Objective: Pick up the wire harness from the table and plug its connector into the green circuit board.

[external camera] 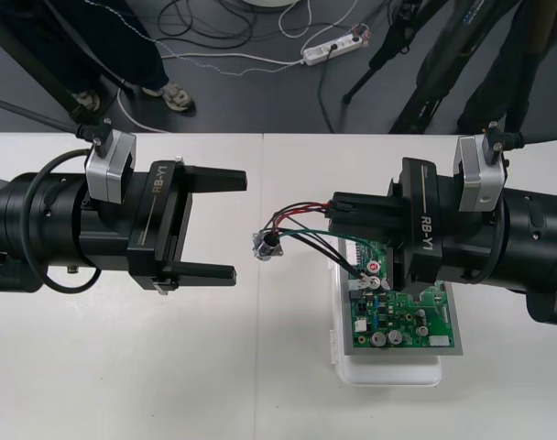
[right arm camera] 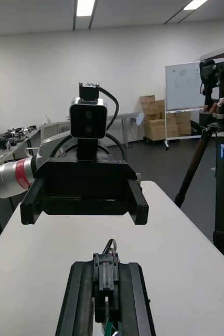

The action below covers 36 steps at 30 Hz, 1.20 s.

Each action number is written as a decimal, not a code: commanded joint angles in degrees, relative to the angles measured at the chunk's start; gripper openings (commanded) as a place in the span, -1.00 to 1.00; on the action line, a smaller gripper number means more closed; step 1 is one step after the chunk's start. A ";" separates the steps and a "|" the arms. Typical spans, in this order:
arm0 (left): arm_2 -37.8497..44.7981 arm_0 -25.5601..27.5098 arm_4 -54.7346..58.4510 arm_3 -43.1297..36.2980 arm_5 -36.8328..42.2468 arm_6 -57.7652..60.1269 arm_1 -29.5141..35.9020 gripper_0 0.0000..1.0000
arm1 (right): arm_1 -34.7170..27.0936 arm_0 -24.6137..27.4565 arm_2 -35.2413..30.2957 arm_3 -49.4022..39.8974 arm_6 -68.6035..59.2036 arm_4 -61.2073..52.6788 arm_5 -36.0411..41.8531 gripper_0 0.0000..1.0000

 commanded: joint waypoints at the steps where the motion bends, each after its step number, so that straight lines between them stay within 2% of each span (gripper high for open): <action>1: -1.10 -2.60 0.49 0.21 2.63 2.06 -0.89 1.00 | 2.77 1.01 -1.52 -2.10 -0.25 1.15 0.59 -1.00; 18: -1.36 -3.75 0.49 0.74 3.69 2.41 -0.98 1.00 | 4.79 1.01 -1.96 -2.10 0.11 1.32 -2.57 -1.00; 36: -6.28 -6.56 -0.21 0.74 7.11 3.03 -0.89 1.00 | 5.76 0.83 -1.96 -2.10 0.02 2.38 -3.01 -1.00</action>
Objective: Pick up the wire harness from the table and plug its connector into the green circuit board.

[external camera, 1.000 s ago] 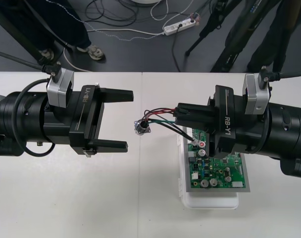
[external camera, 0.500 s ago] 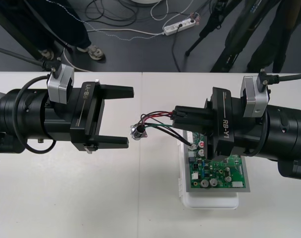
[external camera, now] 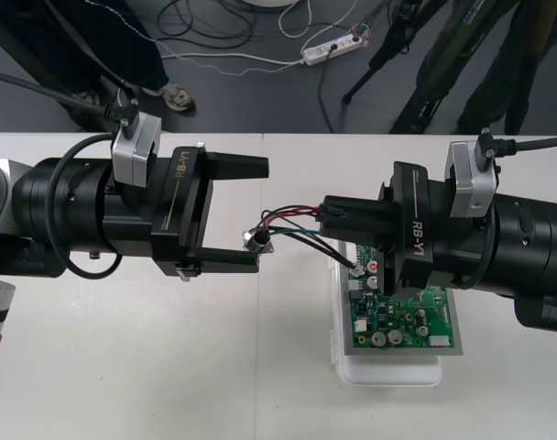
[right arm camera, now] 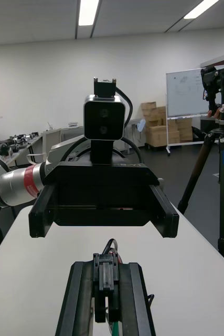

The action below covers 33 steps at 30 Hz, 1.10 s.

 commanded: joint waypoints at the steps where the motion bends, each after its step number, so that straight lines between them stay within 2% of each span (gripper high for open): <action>1: -2.40 -2.93 -0.27 -0.43 3.95 3.11 -0.97 1.00 | 1.81 0.37 -1.54 -2.19 0.01 0.86 -0.71 -1.00; 23: -7.59 -6.54 -2.03 -0.52 7.20 5.40 0.26 1.00 | 1.90 0.37 -1.54 -2.10 0.37 0.95 -1.23 -1.00; 33: -8.21 -7.07 -1.24 -0.52 7.29 5.93 2.81 1.00 | 1.90 0.37 -1.54 -2.10 0.37 0.86 -1.23 -1.00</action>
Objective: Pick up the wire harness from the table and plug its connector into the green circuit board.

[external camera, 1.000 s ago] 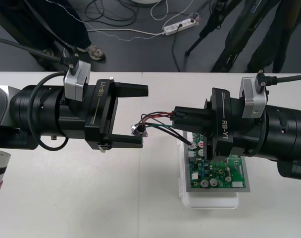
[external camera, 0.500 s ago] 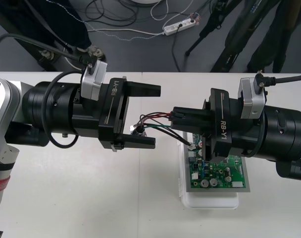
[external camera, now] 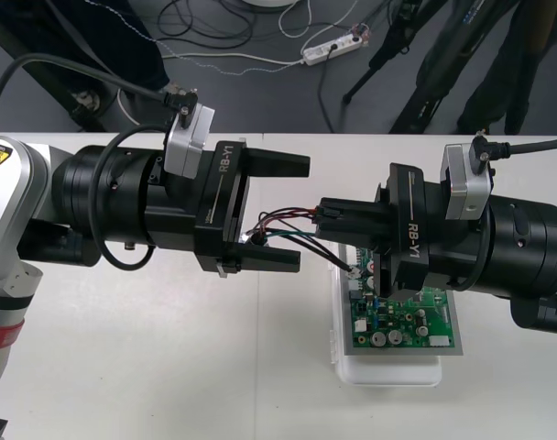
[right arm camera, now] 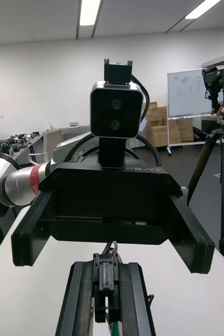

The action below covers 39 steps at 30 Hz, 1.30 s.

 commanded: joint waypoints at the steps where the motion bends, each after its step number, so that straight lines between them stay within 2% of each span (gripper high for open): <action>1: -1.78 -2.55 0.53 -0.54 2.83 3.40 2.31 1.00 | 0.82 0.28 -1.53 -2.10 0.37 0.07 -0.53 -1.00; 33: -2.22 -2.90 1.32 -0.54 3.09 3.22 2.31 1.00 | 0.91 0.37 -1.53 -2.10 0.54 -0.02 -0.62 -1.00; 34: -2.31 -2.90 1.32 -0.54 3.09 3.31 2.31 0.92 | 0.82 0.28 -1.53 -2.10 0.54 -0.02 -0.70 -1.00; 35: -2.22 -2.90 1.49 -0.54 3.18 3.22 2.31 0.62 | 0.82 0.37 -1.53 -2.10 0.63 -0.02 -0.62 -1.00; 36: -2.31 -2.99 1.49 -0.54 3.18 3.22 2.31 0.13 | 0.82 0.37 -1.53 -2.10 0.54 -0.11 -0.70 -1.00; 37: -2.31 -2.90 1.49 -0.54 3.18 3.22 2.31 -0.20 | 0.82 0.37 -1.62 -2.19 0.54 -0.11 -0.70 -1.00; 38: -2.31 -2.90 1.58 -0.54 3.18 3.22 2.31 -0.69 | 0.82 0.37 -1.62 -2.10 0.54 -0.02 -0.70 -1.00; 39: -2.31 -2.90 1.49 -0.54 3.18 3.22 2.31 -0.99 | 0.82 0.37 -1.62 -2.10 0.63 -0.02 -0.79 -1.00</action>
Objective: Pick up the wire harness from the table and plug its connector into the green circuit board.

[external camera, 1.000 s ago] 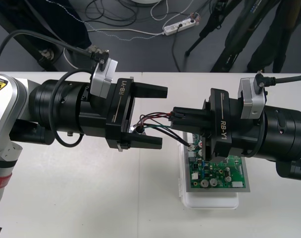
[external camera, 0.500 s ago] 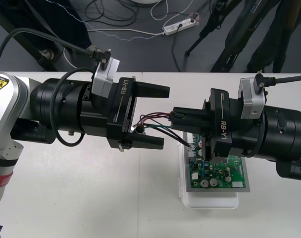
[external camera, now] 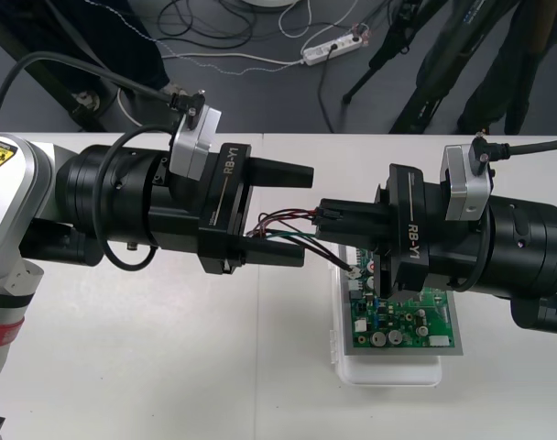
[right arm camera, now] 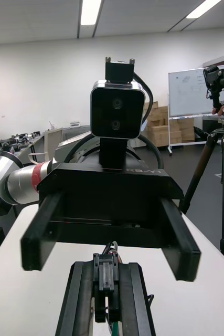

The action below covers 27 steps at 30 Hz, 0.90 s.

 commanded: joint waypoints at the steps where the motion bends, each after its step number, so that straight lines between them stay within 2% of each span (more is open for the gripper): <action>1: -1.02 -2.25 1.19 -0.54 2.66 2.80 1.51 -1.00 | 0.82 0.37 -1.62 -2.19 0.63 -0.11 -0.56 -1.00; 27: -0.94 -2.25 1.45 -0.54 2.66 2.71 1.51 -1.00 | 0.82 0.37 -1.70 -2.10 0.71 -0.02 -0.74 -1.00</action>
